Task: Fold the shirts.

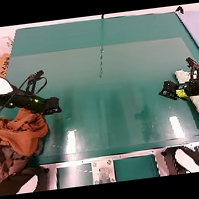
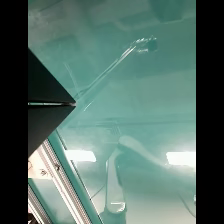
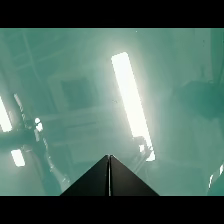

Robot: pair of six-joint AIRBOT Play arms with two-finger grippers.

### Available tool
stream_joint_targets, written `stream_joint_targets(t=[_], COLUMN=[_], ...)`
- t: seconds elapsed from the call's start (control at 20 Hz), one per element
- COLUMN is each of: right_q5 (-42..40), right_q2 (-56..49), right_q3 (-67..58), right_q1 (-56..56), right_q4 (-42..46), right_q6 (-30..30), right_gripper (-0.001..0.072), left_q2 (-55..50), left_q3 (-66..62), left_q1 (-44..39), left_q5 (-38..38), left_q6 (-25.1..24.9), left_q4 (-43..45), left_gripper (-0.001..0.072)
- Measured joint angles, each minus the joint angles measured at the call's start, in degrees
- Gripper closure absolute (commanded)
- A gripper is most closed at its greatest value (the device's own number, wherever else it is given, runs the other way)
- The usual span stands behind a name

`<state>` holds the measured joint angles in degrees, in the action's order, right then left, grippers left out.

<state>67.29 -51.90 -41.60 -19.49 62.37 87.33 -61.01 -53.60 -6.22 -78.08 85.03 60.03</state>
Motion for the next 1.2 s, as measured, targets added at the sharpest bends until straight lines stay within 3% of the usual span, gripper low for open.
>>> stream_joint_targets(t=[0.3,0.35,0.4,0.45,0.75,0.9,0.95,1.0,1.05,1.2], right_q5=[0.0,0.0,0.0,0.0,0.0,0.0,0.0,0.0,0.0,0.0], right_q2=[0.0,0.0,0.0,0.0,0.0,0.0,0.0,0.0,0.0,0.0], right_q3=[0.0,0.0,0.0,0.0,0.0,0.0,0.0,0.0,0.0,0.0], right_q1=[0.0,0.0,0.0,0.0,0.0,0.0,0.0,0.0,0.0,0.0], right_q4=[0.0,0.0,0.0,0.0,0.0,0.0,0.0,0.0,0.0,0.0], right_q6=[0.0,0.0,0.0,0.0,0.0,0.0,0.0,0.0,0.0,0.0], right_gripper=[0.0693,0.0693,0.0693,0.0693,0.0693,0.0693,0.0693,0.0693,0.0693,0.0693], left_q2=[0.0,0.0,0.0,0.0,0.0,0.0,0.0,0.0,-0.1,-0.1], left_q3=[0.0,0.0,0.0,0.0,2.3,8.1,10.1,12.1,13.4,14.1], left_q1=[0.0,0.0,0.0,0.0,1.5,4.8,6.0,7.1,7.9,9.3], left_q5=[0.0,0.0,0.0,0.0,-0.7,1.4,2.6,4.2,5.6,7.0], left_q6=[0.0,0.0,0.1,0.7,7.4,8.4,8.6,8.6,8.7,7.2], left_q4=[0.9,1.9,3.8,6.3,32.8,39.8,41.5,42.5,43.3,44.1], left_gripper=[0.0679,0.0477,0.0097,-0.0001,-0.0003,0.002,0.0231,0.0644,0.0683,0.0685])
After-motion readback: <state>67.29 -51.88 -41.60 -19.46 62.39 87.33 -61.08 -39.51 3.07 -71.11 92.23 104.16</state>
